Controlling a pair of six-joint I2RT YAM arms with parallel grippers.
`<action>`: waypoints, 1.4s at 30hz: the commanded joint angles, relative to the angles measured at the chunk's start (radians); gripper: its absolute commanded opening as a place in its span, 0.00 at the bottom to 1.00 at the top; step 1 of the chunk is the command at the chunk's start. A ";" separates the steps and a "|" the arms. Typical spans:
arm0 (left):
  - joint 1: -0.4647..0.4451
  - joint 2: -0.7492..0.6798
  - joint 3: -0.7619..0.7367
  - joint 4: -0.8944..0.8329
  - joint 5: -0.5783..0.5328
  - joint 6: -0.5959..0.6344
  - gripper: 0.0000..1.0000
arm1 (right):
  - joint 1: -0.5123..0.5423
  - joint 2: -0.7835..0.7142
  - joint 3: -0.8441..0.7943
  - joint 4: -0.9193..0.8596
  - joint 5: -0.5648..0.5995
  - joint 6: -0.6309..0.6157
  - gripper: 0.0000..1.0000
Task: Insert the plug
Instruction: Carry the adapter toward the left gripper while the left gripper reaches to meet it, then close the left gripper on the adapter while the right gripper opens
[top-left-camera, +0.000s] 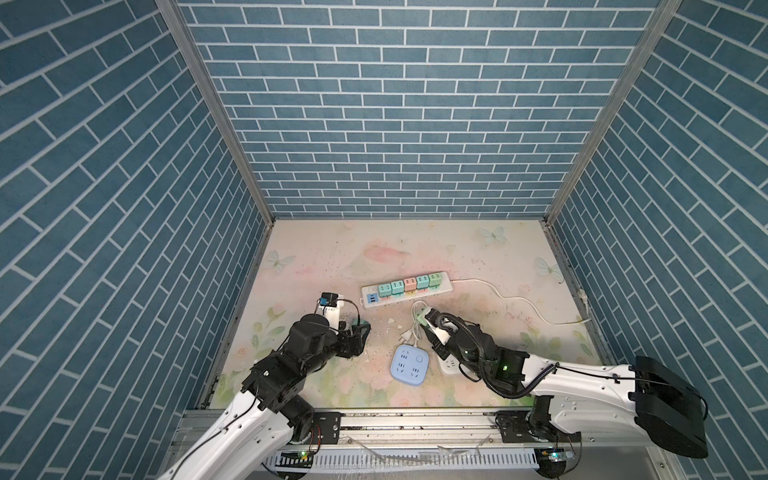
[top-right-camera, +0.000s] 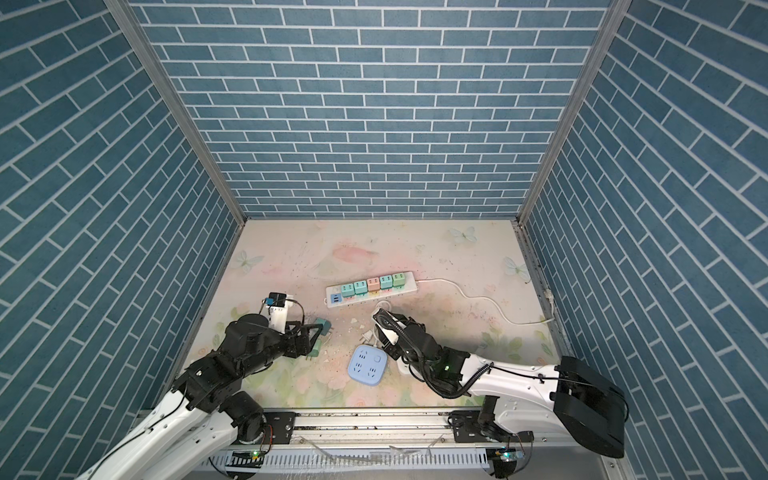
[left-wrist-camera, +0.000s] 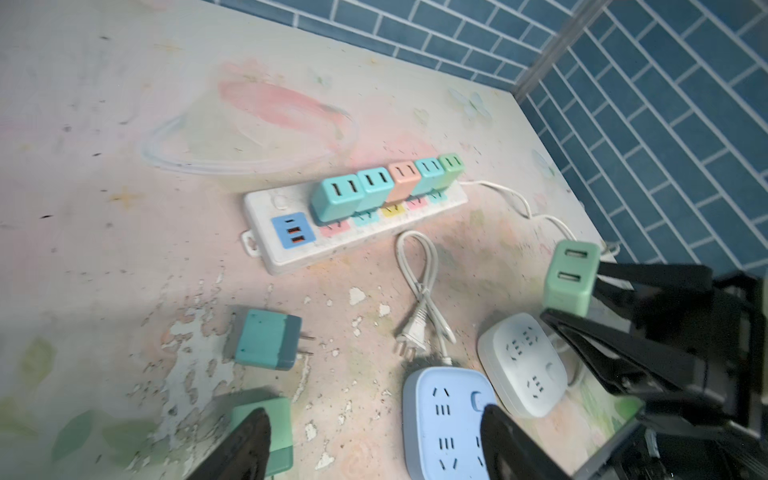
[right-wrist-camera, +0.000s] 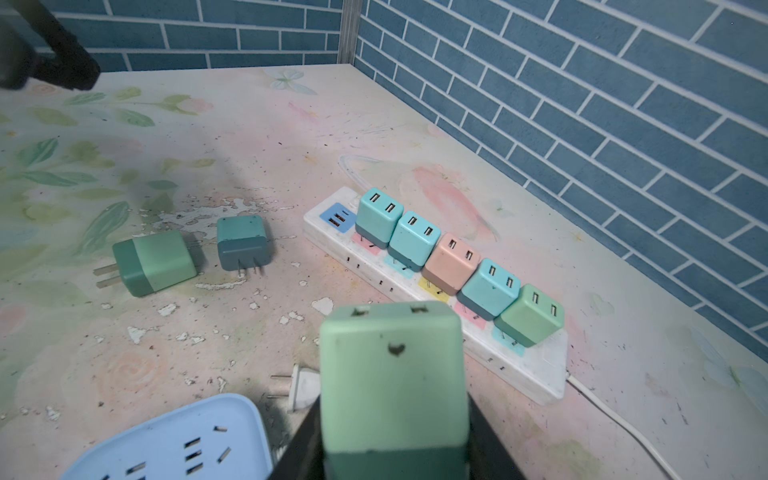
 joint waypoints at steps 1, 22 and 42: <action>-0.138 0.053 0.066 0.027 -0.077 0.021 0.80 | 0.000 -0.008 -0.017 0.132 0.043 -0.083 0.00; -0.395 0.358 0.225 0.080 -0.149 0.025 0.74 | 0.049 0.081 -0.021 0.380 -0.065 -0.189 0.00; -0.395 0.287 0.271 0.066 -0.202 0.076 0.75 | 0.095 0.013 -0.055 0.387 -0.210 -0.203 0.00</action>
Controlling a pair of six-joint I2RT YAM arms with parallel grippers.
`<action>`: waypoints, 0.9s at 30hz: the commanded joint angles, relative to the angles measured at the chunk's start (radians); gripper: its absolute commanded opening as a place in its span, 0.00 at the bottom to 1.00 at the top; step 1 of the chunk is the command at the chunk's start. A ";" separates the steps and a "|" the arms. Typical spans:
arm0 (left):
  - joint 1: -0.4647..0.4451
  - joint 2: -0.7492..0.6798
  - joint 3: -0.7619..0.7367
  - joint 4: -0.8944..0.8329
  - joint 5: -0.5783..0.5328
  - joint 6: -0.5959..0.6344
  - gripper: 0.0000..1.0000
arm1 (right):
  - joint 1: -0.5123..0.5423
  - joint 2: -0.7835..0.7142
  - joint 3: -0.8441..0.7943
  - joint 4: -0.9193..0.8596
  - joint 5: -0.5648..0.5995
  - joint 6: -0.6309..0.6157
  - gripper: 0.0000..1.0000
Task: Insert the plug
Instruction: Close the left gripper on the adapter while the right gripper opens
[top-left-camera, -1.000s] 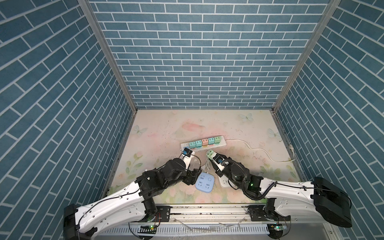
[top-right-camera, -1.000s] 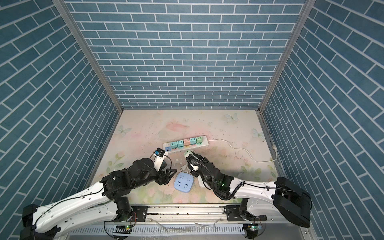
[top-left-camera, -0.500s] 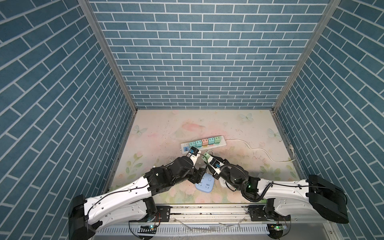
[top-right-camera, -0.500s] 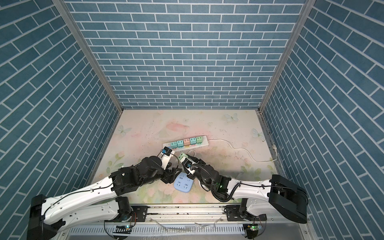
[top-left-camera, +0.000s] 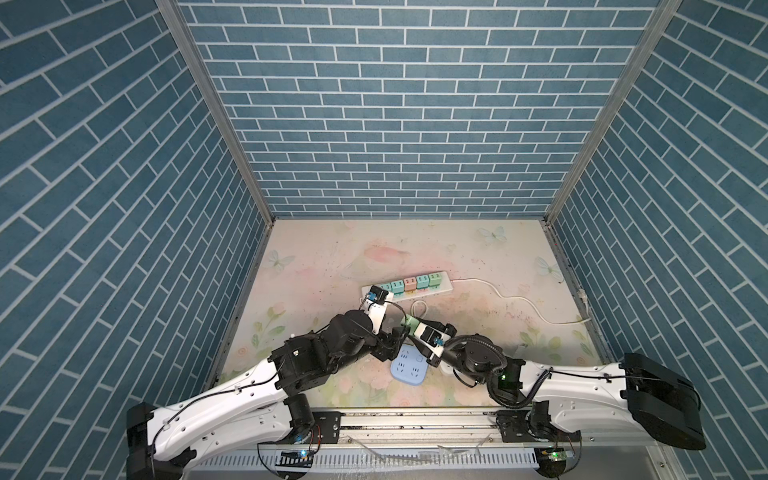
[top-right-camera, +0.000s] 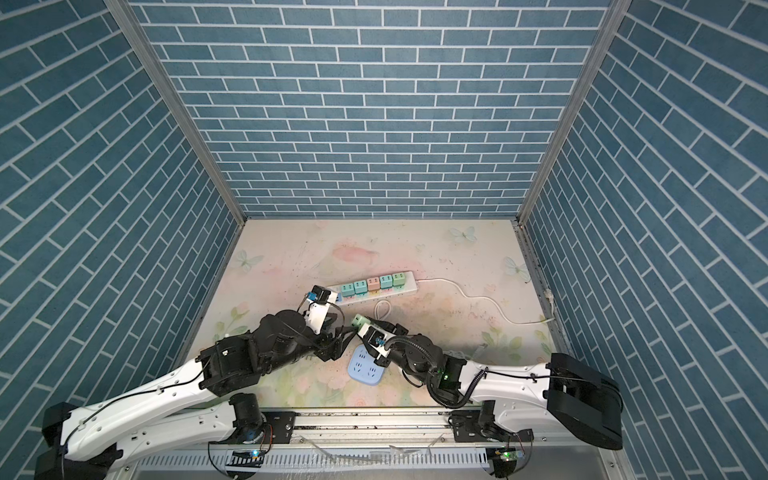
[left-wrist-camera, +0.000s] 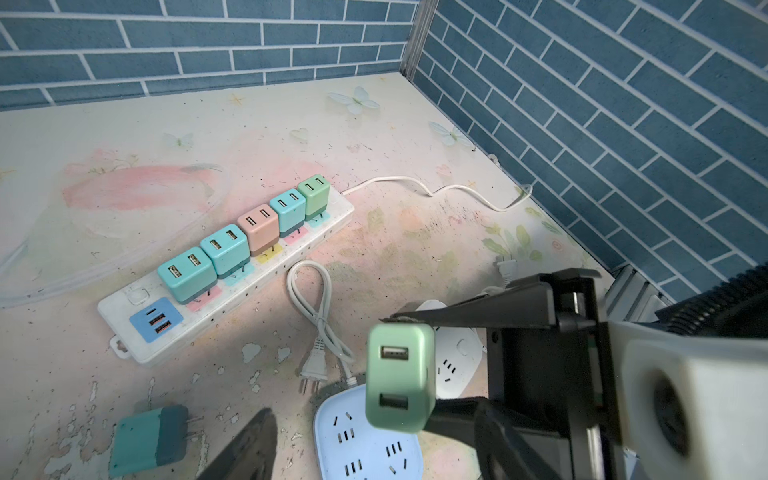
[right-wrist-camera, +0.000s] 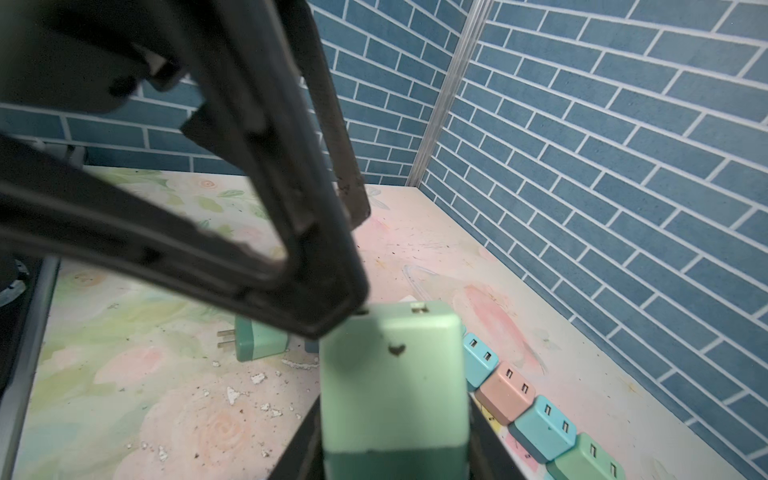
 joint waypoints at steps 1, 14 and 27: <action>-0.004 0.021 0.028 -0.002 0.021 0.018 0.74 | 0.010 -0.016 0.000 0.049 -0.030 -0.028 0.00; -0.005 0.082 0.039 0.030 0.072 0.027 0.63 | 0.021 -0.014 0.005 0.070 -0.039 -0.030 0.00; -0.004 0.136 0.061 0.054 0.133 0.070 0.20 | 0.026 -0.005 -0.002 0.094 -0.019 -0.030 0.00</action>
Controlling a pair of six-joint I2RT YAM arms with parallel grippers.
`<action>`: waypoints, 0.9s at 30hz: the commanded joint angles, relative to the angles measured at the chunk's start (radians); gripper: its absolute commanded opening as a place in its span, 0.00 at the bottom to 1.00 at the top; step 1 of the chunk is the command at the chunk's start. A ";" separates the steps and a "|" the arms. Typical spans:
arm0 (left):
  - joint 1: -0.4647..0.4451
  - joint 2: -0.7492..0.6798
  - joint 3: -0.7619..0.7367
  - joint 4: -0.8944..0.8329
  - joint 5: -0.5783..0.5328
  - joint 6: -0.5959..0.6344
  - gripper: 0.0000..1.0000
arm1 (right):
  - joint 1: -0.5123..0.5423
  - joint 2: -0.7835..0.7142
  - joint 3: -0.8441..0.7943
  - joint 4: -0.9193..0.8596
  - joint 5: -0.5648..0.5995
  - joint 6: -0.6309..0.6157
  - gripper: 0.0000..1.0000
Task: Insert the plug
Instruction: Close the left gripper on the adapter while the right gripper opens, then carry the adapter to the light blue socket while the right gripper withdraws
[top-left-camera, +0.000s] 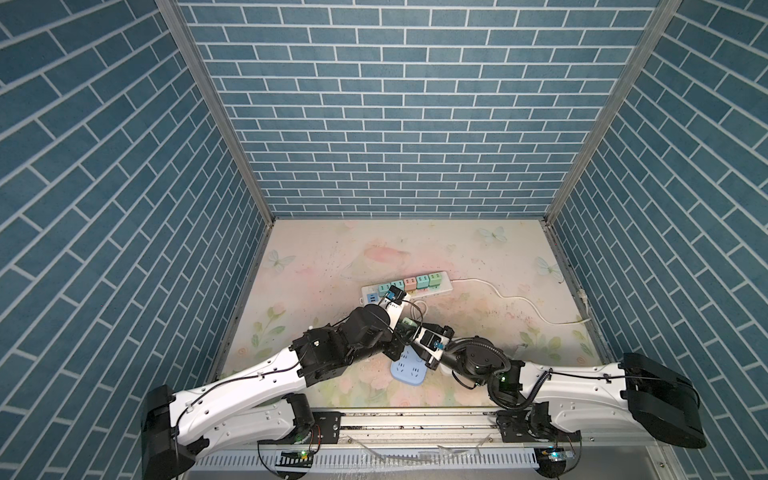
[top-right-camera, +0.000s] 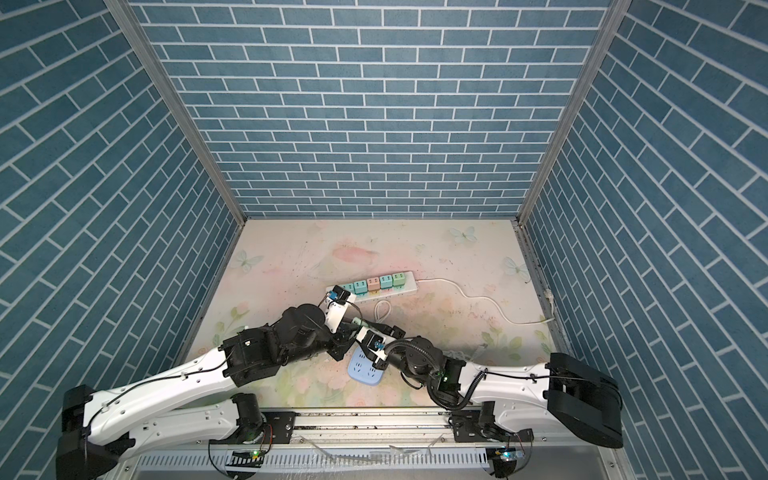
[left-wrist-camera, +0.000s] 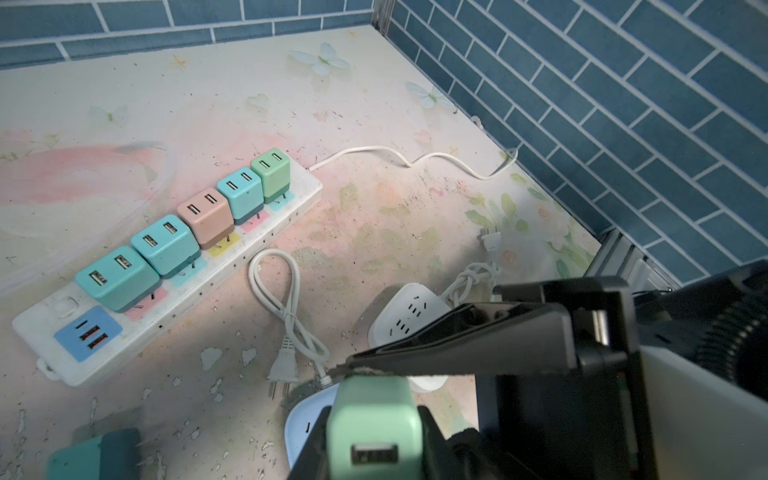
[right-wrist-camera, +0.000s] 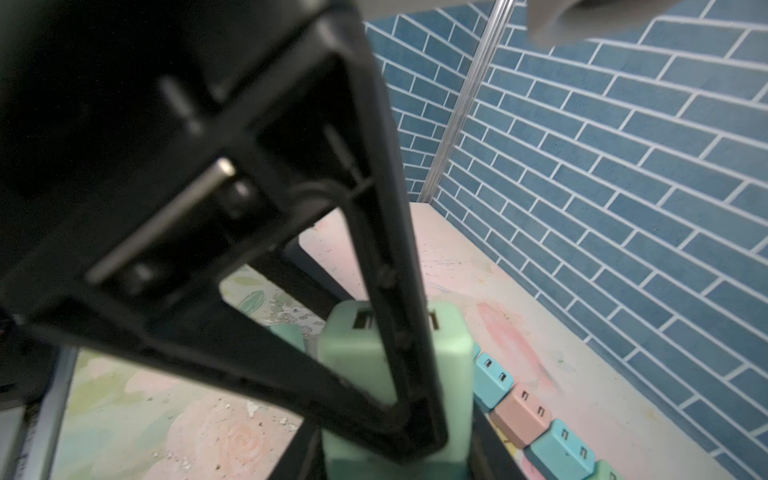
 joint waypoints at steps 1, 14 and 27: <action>-0.004 0.005 0.018 0.014 0.052 0.058 0.16 | 0.008 -0.007 -0.005 0.057 -0.012 -0.025 0.02; 0.127 0.016 0.128 -0.097 0.065 0.136 0.00 | 0.002 -0.084 -0.091 0.084 0.191 -0.027 0.72; 0.228 0.141 0.297 -0.153 0.015 0.644 0.00 | -0.316 -0.172 -0.121 -0.202 0.546 0.178 0.85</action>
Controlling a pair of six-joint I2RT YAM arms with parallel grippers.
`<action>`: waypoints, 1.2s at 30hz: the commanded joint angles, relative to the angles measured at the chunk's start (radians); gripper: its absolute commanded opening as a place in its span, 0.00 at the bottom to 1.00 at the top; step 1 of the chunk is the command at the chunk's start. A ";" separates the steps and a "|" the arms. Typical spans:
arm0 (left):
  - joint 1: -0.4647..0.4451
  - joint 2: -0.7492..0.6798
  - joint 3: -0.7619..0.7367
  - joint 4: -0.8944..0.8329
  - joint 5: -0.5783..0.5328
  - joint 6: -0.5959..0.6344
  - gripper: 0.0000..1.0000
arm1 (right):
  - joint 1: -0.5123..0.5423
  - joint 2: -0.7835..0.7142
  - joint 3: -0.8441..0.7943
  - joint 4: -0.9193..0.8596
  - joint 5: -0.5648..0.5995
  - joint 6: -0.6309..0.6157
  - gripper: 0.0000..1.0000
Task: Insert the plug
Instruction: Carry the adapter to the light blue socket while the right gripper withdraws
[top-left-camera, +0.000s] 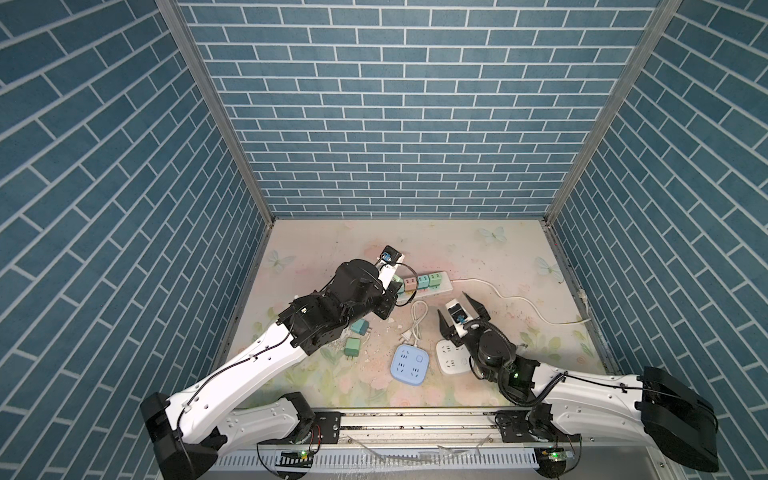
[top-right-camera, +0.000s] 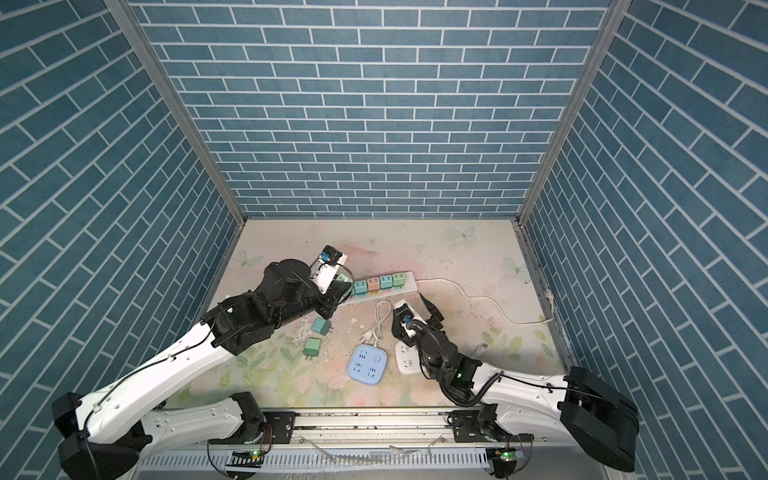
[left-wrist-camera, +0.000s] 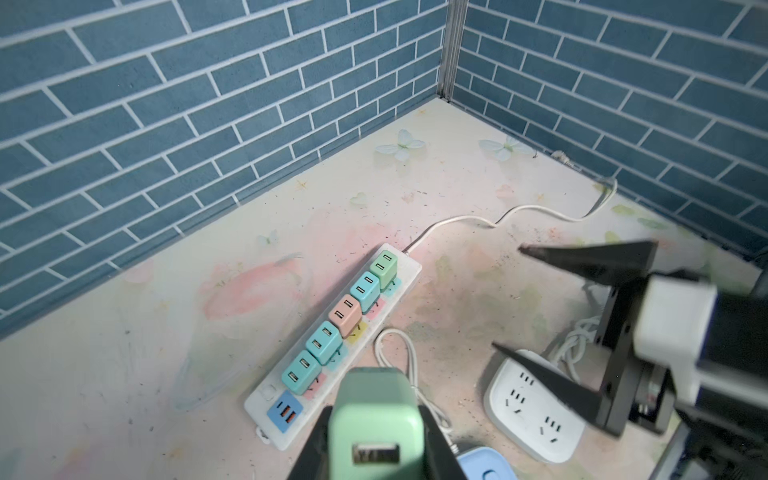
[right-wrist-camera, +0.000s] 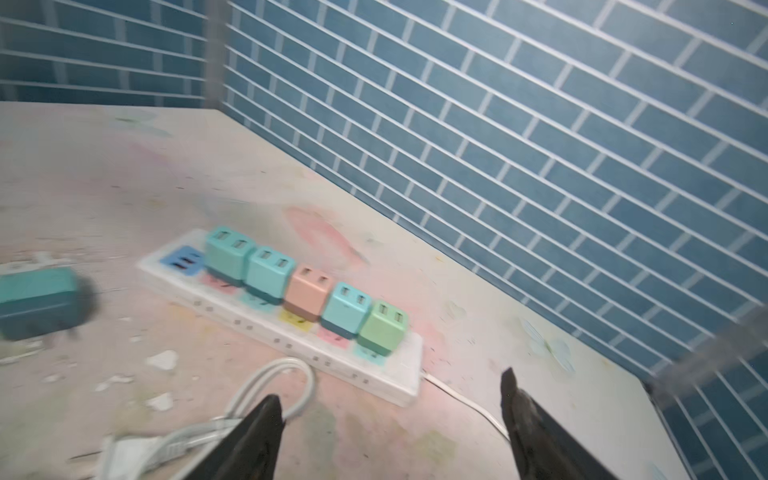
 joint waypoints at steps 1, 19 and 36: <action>0.003 0.024 -0.040 0.033 0.115 0.283 0.00 | -0.105 -0.029 -0.024 -0.088 0.091 0.140 0.84; 0.046 0.188 -0.056 -0.220 0.259 0.874 0.00 | -0.271 -0.086 -0.054 -0.157 0.101 0.301 0.85; -0.175 0.230 -0.220 -0.250 0.109 0.797 0.00 | -0.279 -0.068 -0.047 -0.156 0.073 0.301 0.84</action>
